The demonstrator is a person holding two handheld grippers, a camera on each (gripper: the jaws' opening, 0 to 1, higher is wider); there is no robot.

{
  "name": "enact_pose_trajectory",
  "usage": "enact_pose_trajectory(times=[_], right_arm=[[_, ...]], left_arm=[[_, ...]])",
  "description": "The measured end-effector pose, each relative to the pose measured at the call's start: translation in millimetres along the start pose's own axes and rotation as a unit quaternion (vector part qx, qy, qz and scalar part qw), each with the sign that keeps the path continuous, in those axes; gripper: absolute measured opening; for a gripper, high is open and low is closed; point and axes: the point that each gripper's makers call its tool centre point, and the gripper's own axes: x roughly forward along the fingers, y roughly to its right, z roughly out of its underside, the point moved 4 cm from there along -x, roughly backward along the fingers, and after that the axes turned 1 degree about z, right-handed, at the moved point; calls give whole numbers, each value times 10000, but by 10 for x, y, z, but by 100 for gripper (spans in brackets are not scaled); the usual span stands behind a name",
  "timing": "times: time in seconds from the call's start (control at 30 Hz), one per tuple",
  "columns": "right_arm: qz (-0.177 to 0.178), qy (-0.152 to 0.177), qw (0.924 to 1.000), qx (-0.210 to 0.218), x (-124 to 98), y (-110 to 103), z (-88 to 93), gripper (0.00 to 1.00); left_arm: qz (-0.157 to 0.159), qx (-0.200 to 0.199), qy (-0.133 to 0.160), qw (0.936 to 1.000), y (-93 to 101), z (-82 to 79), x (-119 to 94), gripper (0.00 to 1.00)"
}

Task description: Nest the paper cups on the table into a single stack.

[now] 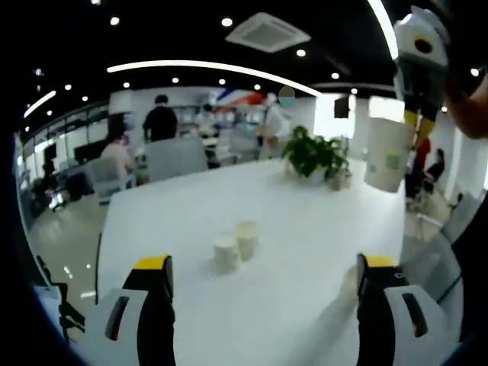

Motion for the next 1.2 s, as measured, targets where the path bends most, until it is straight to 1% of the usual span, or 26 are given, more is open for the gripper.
enact_pose_trajectory(times=[0.03,0.1,0.2,0.33,0.5,0.57,0.83,0.9,0.97,1.07,1.13,1.2], right_arm=[[2,-35,10000,11,19,-3,8,0],[-28,-29,9999,104,63,-7,19,0],[-18,-7,9998,199,73,-21,27,0],[12,102,9995,309,50,-25,13,0],[31,93,9993,353,28,-51,22,0],[33,107,9993,366,34,-58,22,0],[6,80,9991,418,199,-134,50,0],[8,92,9986,515,265,-126,71,0],[26,106,9987,497,305,-134,87,0],[-37,161,9986,503,366,-152,103,0],[-64,186,9991,383,431,-166,132,0],[-64,171,9989,432,474,-167,154,0]], left_arm=[[0,43,-112,9999,1,48,11,98],[-21,43,-176,9998,2,82,15,98],[1,23,-95,10000,41,61,3,98],[5,99,-161,9998,58,75,-7,98],[-50,104,-184,9998,41,75,-31,98],[-79,100,-146,9998,30,62,-37,98],[-56,126,-142,9998,33,63,-46,98],[-54,140,-140,9998,38,63,-50,98],[-50,152,-160,9997,44,73,-56,98],[-47,142,-168,9997,42,83,-56,98],[-49,127,-183,9997,47,90,-57,98],[-41,123,-200,9997,58,99,-54,98]])
